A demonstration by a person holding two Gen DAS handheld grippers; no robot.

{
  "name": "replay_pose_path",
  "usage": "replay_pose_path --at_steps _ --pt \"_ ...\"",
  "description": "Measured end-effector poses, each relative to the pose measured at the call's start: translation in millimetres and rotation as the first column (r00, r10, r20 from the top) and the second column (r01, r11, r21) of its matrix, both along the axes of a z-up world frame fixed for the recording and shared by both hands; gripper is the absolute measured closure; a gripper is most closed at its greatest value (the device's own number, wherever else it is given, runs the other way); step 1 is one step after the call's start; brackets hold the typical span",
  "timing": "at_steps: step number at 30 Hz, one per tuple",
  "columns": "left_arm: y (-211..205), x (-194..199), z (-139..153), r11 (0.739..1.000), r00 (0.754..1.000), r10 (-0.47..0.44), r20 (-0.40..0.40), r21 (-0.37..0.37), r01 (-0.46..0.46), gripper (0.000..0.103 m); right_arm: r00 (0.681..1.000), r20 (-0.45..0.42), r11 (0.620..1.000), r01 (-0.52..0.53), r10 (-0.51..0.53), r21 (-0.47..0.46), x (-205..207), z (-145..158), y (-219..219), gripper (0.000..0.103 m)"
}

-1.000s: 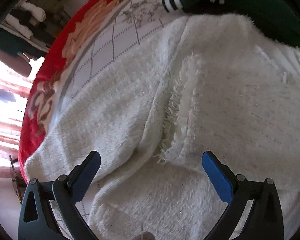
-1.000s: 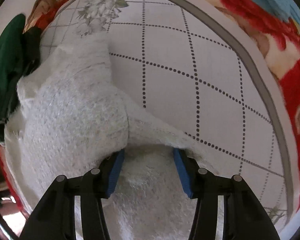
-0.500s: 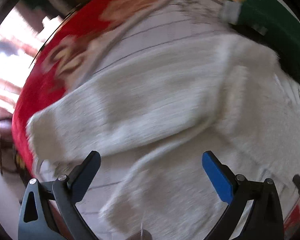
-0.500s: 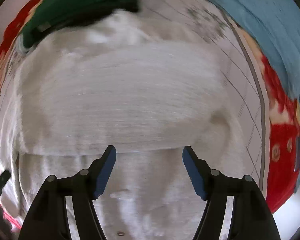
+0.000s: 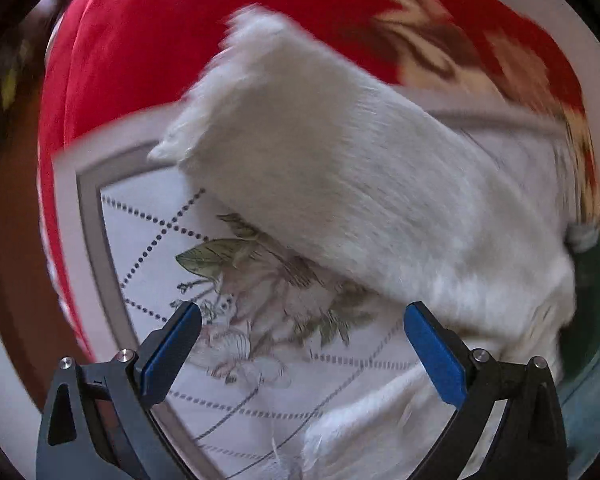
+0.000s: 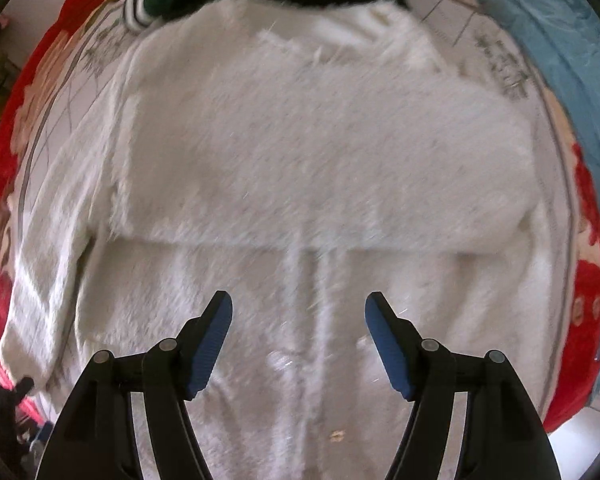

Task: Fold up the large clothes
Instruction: 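Grasp the other sleeve cuff with the left gripper and lift it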

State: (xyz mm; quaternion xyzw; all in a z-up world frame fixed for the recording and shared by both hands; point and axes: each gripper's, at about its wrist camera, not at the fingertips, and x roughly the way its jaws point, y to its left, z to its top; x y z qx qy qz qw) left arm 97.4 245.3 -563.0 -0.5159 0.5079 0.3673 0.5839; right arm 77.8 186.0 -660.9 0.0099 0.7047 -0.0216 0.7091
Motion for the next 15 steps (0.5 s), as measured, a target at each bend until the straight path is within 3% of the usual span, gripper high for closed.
replay_pose_path --at_steps 3,5,11,13,15 --pt "11.4 -6.8 -25.1 0.992 0.992 0.118 0.037 -0.045 -0.116 0.001 1.000 -0.021 1.000 0.007 -0.007 -0.001 -9.8 -11.7 10.3 0.032" --pt "17.9 -4.3 -30.6 0.985 0.985 0.168 0.043 -0.029 -0.167 0.001 1.000 -0.024 1.000 0.013 -0.013 0.002 -16.1 -15.8 18.2 0.032" --pt "42.7 30.6 -23.6 0.978 0.978 0.194 0.073 0.063 -0.199 0.003 0.999 -0.022 1.000 0.024 -0.024 0.020 -26.2 -25.0 38.8 0.032" --pt "51.3 44.8 -22.7 0.976 0.979 0.194 0.067 0.087 -0.199 0.014 0.999 -0.024 0.999 0.039 -0.038 0.029 -27.7 -27.9 43.8 0.032" --pt "59.3 58.9 -18.1 0.973 0.983 0.176 0.052 0.144 -0.181 0.044 0.998 -0.020 0.998 0.059 -0.058 0.034 -28.6 -28.9 47.2 0.032"
